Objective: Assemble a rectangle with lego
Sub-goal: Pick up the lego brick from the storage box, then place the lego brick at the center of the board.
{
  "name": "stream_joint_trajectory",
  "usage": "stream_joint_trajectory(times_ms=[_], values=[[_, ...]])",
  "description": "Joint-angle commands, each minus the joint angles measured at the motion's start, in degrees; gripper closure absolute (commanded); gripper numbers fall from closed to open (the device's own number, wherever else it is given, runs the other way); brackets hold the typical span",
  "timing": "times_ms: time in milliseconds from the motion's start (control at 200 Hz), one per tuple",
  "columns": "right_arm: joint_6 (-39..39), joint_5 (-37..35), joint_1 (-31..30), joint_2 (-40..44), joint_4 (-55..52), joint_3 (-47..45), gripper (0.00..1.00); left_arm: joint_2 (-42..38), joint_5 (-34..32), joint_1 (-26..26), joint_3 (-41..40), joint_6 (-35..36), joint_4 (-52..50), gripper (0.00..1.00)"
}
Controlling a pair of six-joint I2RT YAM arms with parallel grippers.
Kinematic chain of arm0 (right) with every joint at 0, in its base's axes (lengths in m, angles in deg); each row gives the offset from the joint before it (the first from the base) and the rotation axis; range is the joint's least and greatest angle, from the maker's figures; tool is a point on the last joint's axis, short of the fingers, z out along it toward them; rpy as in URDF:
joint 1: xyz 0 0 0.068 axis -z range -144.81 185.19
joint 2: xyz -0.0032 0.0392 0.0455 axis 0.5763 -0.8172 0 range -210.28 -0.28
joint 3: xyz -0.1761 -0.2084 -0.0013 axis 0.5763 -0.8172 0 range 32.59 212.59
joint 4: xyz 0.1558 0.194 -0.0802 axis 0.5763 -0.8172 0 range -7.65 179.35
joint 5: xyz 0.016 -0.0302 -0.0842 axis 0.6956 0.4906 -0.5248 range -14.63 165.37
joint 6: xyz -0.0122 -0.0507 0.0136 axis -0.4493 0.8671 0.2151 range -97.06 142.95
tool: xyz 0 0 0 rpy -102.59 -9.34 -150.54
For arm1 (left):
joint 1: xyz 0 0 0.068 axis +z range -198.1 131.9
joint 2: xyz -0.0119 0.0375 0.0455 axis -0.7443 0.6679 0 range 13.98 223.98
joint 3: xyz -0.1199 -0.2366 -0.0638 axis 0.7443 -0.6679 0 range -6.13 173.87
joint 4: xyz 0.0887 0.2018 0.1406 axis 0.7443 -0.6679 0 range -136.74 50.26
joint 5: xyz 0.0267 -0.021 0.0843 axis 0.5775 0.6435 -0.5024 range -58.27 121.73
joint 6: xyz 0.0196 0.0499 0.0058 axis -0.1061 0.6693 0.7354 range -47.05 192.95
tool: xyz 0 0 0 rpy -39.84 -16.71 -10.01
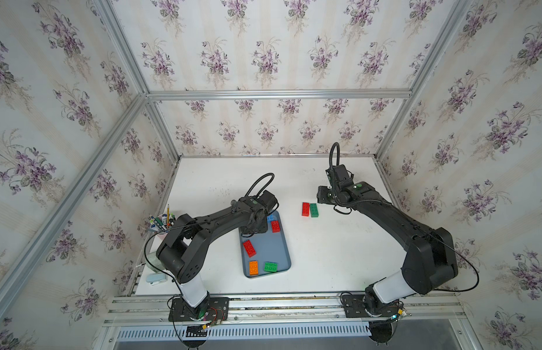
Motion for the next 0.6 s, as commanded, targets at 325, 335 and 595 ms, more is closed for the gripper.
stream_joint_trajectory(times_ms=[325,335,595], values=[[-8.8,0.3,11.4,2.8,-1.3,-4.2,0.40,7.6,1.8,-7.8,21.5,22.5,0.3,0.51],[-8.8,0.4,11.7,3.1,-1.2,-4.4,0.40,8.0,2.3,-7.8,21.8,23.2,0.6,0.51],[-8.0,1.8,15.8,5.5,-0.7,-6.9,0.40,14.5,10.6,-12.4,23.9,38.8,4.8,0.50]])
